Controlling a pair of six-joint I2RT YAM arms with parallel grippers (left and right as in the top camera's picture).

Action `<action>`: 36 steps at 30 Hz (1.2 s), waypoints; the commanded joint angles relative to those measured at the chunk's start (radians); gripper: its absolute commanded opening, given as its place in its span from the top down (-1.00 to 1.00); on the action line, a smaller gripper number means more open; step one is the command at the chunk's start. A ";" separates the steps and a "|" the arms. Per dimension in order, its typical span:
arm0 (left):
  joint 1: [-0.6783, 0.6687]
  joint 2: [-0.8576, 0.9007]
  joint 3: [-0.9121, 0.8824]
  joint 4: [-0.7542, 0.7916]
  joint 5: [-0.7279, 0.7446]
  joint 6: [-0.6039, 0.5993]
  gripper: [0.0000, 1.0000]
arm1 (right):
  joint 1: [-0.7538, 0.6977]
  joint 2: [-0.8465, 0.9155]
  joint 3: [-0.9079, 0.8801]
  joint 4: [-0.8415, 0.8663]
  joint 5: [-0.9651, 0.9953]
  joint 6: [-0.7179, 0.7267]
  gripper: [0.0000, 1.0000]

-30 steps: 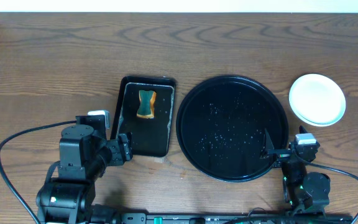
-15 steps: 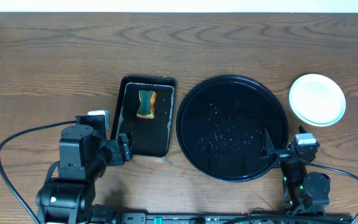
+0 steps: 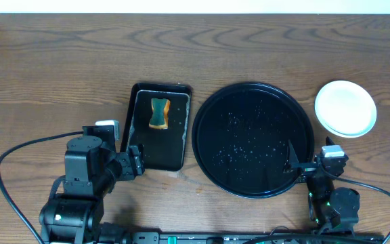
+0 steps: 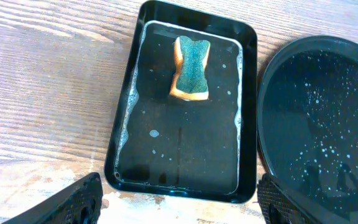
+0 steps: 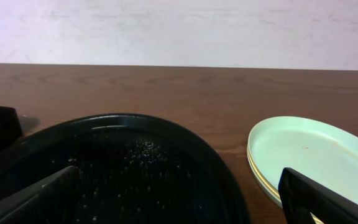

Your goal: Clean dirty plates on tray and stack at the side

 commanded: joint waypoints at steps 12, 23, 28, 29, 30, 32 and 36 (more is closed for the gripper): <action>0.077 -0.172 -0.115 0.080 0.006 0.026 -0.61 | -0.013 -0.005 -0.001 -0.004 -0.009 0.013 -0.98; 0.120 -0.483 -0.477 0.431 0.006 0.024 -0.61 | -0.013 -0.005 -0.001 -0.005 -0.009 0.013 -0.98; 0.120 -0.594 -0.618 0.606 0.006 0.024 -0.61 | -0.013 -0.005 -0.001 -0.005 -0.009 0.013 -0.99; 0.120 -0.612 -0.640 0.637 0.006 0.024 -0.61 | -0.013 -0.005 -0.001 -0.005 -0.009 0.013 -0.98; 0.120 -0.627 -0.660 0.666 0.006 0.025 -0.61 | -0.013 -0.005 -0.001 -0.005 -0.009 0.013 -0.99; 0.120 -0.652 -0.693 0.723 0.006 0.025 -0.61 | -0.013 -0.005 -0.001 -0.004 -0.009 0.013 -0.98; 0.120 -0.677 -0.745 0.851 -0.015 0.027 -0.61 | -0.013 -0.005 -0.001 -0.005 -0.009 0.013 -0.99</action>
